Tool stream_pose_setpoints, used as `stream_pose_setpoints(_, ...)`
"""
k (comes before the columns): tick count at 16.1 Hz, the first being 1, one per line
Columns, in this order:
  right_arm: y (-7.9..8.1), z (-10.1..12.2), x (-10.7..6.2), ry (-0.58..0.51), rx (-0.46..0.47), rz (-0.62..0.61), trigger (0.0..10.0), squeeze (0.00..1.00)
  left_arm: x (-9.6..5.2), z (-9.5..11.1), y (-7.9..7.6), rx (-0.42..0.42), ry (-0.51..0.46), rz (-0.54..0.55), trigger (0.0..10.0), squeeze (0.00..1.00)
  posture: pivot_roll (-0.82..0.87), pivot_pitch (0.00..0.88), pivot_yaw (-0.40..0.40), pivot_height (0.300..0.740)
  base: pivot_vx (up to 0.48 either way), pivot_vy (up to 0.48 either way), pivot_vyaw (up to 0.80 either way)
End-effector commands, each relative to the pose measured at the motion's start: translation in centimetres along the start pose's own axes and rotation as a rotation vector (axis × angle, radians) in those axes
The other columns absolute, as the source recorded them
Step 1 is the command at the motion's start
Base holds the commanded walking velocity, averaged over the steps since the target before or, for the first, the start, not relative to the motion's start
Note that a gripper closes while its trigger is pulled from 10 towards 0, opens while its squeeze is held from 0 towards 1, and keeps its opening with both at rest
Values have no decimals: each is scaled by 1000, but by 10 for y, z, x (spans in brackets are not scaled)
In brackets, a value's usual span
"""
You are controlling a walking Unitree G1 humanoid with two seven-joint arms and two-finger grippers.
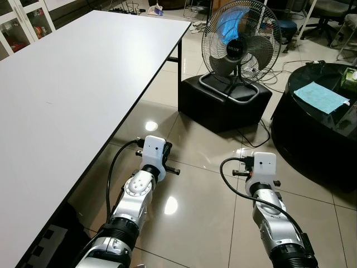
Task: Setting the table
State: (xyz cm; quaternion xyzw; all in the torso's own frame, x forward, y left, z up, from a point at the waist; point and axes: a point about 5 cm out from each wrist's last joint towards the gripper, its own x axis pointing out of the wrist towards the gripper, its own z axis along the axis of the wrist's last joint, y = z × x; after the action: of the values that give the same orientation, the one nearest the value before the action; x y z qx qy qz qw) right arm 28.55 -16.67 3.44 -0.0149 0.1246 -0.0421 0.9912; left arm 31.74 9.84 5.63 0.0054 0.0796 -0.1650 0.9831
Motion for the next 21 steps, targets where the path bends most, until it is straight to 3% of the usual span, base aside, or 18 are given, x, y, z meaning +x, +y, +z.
stream_pose_setpoints(1,0,3,0,-18,14,2,10000,0,1,3,-1,9,-3,-7,10000,0,-85,16,24,740,0,0,0)
stream_pose_setpoints(7,0,3,0,-18,14,2,10000,0,1,3,-1,9,-3,-7,10000,0,-85,16,24,740,0,0,0)
stream_pose_setpoints(8,-2,-1,-1,2,20,-19,10000,0,4,7,-3,-8,-20,-27,10000,0,-115,0,61,740,0,0,0)
stream_pose_setpoints(10,-7,-7,-2,22,22,-76,10000,0,9,13,-8,-25,-40,-52,10000,0,-116,0,60,740,0,0,0)
stream_pose_setpoints(21,-4,-9,-3,30,10,-62,10000,0,10,14,-11,-18,-41,-62,10000,0,-110,0,43,740,0,0,0)
